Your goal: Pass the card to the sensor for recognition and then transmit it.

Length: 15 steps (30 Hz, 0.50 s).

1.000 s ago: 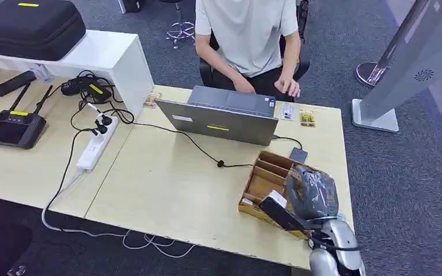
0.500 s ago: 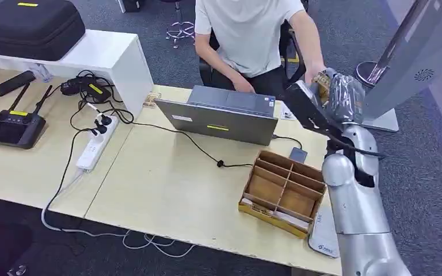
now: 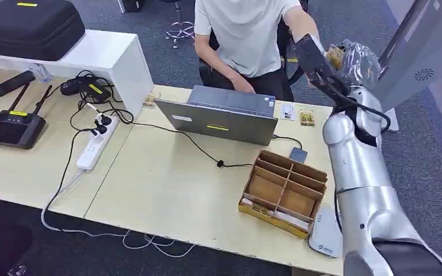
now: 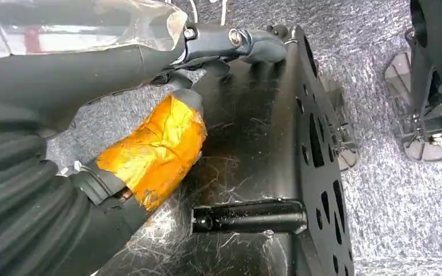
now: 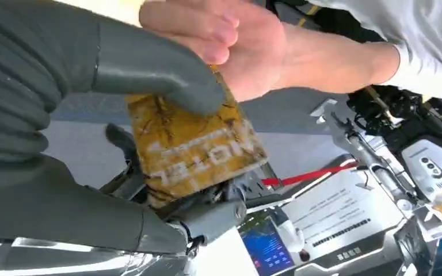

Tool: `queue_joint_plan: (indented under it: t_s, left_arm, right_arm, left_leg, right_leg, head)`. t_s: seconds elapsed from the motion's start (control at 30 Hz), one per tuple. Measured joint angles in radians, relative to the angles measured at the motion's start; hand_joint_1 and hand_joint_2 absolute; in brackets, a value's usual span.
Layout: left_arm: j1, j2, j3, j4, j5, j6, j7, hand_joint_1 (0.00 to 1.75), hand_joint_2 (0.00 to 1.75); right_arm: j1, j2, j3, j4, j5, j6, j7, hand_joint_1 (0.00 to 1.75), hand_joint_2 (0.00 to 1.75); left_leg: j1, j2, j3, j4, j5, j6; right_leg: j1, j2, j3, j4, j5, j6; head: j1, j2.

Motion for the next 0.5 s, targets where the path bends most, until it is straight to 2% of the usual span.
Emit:
queue_joint_plan:
  t_s: [0.3, 0.4, 0.5]
  left_arm:
    - [-0.001, 0.0, -0.031, 0.0, 0.0, 0.018, 0.009, 0.0, 1.75]
    - [0.0, 0.001, -0.039, 0.0, 0.0, 0.026, 0.017, 0.0, 1.75]
    - [0.0, 0.002, -0.043, 0.0, 0.0, 0.029, 0.017, 0.0, 1.75]
  right_arm:
    - [-0.005, -0.017, -0.054, 0.045, 0.011, -0.004, 0.005, 0.0, 1.75]
    - [-0.005, -0.034, -0.112, 0.051, -0.062, -0.001, -0.002, 0.0, 1.75]
    - [-0.005, -0.047, -0.158, 0.054, -0.079, 0.002, -0.01, 0.0, 1.75]
  left_leg:
    - [0.0, 0.0, 0.0, 0.0, 0.0, 0.0]
    - [0.0, 0.0, 0.0, 0.0, 0.0, 0.0]
    - [0.0, 0.0, 0.0, 0.0, 0.0, 0.0]
  right_leg:
    - [0.0, -0.001, 0.0, 0.0, 0.0, 0.0]
    - [0.0, -0.001, 0.0, 0.0, 0.0, 0.0]
    - [0.0, 0.0, 0.0, 0.0, 0.0, 0.0]
  head:
    - [0.0, 0.0]
    - [0.0, 0.0]
    - [0.0, 0.0]
